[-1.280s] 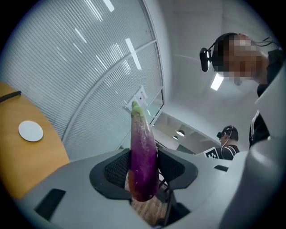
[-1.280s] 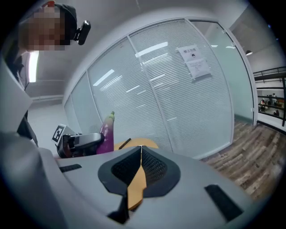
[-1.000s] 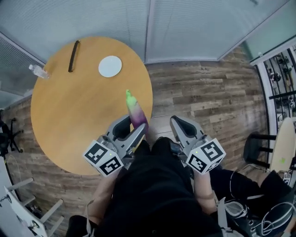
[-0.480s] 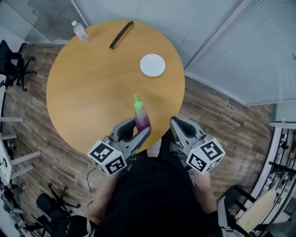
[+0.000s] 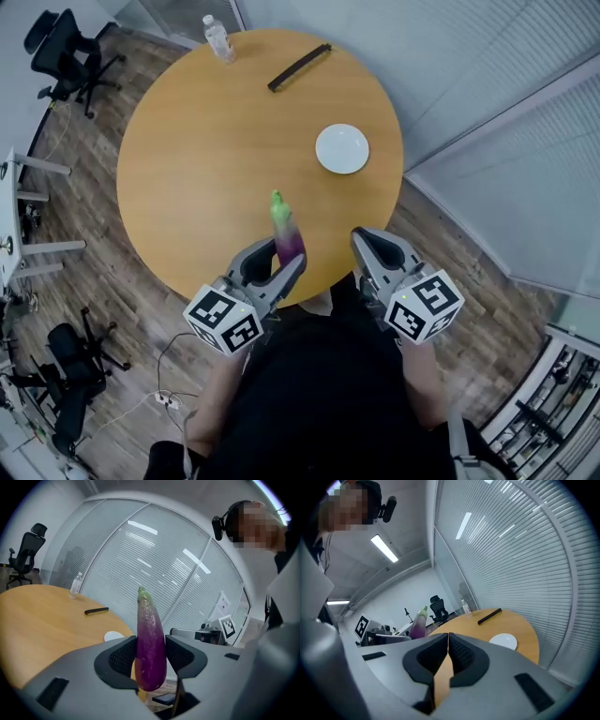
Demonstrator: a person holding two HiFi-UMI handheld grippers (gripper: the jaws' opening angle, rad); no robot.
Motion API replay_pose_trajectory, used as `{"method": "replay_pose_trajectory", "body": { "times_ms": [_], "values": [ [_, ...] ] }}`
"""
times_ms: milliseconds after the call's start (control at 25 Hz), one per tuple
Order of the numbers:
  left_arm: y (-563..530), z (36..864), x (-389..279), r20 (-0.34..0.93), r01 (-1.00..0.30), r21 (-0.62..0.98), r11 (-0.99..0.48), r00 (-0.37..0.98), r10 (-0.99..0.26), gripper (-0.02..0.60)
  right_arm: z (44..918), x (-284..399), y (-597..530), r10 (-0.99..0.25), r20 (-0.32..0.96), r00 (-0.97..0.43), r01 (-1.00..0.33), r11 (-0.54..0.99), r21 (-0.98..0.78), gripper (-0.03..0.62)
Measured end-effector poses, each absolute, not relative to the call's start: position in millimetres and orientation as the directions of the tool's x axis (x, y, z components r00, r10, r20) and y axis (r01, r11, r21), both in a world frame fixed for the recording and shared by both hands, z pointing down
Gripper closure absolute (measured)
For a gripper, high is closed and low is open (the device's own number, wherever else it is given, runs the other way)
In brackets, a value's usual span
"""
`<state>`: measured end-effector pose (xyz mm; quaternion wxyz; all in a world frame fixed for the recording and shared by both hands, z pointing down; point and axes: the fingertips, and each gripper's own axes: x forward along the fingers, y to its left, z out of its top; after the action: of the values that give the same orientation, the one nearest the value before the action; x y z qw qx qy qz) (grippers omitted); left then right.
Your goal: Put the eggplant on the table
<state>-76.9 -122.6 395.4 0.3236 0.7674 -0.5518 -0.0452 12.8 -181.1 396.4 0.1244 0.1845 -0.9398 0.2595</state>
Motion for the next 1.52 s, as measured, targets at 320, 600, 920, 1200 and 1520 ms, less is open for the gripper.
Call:
{"method": "replay_pose_trajectory", "body": {
  "times_ms": [320,600,920,1200,1520],
  "values": [
    [-150,430,-67,0.405,-0.915,0.385,-0.122,0.286,-0.869,0.377,396,30,-210,-0.207,0.316,-0.926,-0.338,0.828,-0.448,0.577],
    [-173,456,-48,0.485,-0.954,0.254,-0.162,0.27,-0.832,0.377,395,57,-220,-0.202,0.308,-0.93,-0.33,0.827,-0.454,0.577],
    [-197,484,-40,0.549,-0.956,0.209,-0.206,0.29,-0.784,0.377,399,83,-221,-0.246,0.307,-0.919,-0.369,0.813,-0.451,0.577],
    [-223,509,-38,0.593,-0.947,0.203,-0.251,0.322,-0.737,0.376,401,108,-219,-0.324,0.329,-0.887,-0.448,0.777,-0.442,0.577],
    [-257,529,-39,0.623,-0.931,0.195,-0.31,0.362,-0.694,0.376,404,137,-220,-0.425,0.349,-0.835,-0.546,0.719,-0.431,0.577]
  ]
}}
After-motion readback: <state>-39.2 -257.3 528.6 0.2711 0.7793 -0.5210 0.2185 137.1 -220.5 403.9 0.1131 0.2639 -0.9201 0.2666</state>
